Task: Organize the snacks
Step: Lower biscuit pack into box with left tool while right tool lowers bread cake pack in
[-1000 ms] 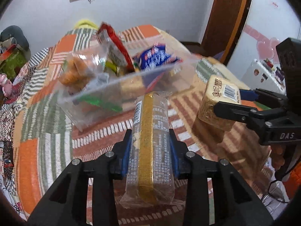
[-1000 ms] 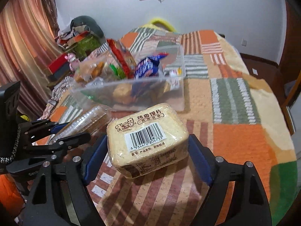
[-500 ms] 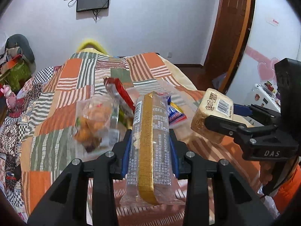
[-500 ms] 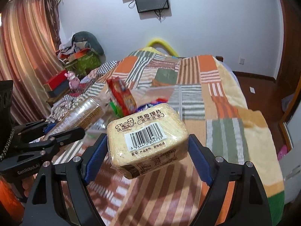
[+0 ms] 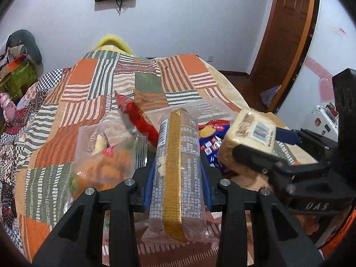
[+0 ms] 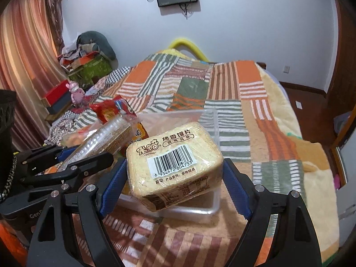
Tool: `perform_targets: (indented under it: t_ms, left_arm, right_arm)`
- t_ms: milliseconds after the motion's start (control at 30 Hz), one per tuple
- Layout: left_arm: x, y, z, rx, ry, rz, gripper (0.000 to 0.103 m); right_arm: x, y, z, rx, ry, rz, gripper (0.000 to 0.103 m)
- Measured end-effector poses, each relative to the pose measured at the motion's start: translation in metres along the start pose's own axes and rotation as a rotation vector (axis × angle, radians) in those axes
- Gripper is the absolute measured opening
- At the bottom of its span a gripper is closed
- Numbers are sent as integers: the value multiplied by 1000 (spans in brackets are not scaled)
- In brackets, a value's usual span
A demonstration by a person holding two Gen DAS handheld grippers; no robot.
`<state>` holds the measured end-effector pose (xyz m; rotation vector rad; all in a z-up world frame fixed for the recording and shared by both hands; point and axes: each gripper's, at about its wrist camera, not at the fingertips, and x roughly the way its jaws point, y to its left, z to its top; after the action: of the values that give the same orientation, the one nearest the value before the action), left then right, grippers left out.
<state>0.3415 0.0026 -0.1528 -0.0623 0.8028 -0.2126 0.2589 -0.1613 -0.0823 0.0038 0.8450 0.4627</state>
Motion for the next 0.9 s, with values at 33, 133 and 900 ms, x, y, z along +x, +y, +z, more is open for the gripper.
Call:
perform_targets:
  t_ms: [33,133,900]
  left_arm:
    - [3,0,0,-1,0,3,36]
    - [10,1,0,2,7,7,36]
    - [-93,-5,-8,-50,-128,-1,46]
  right_arm:
    - [1,1,-1,-1,-5,-2,81]
    - [0,0,2,-7,-8,3,82]
    - [-78,4,2,-31,-73,0,86]
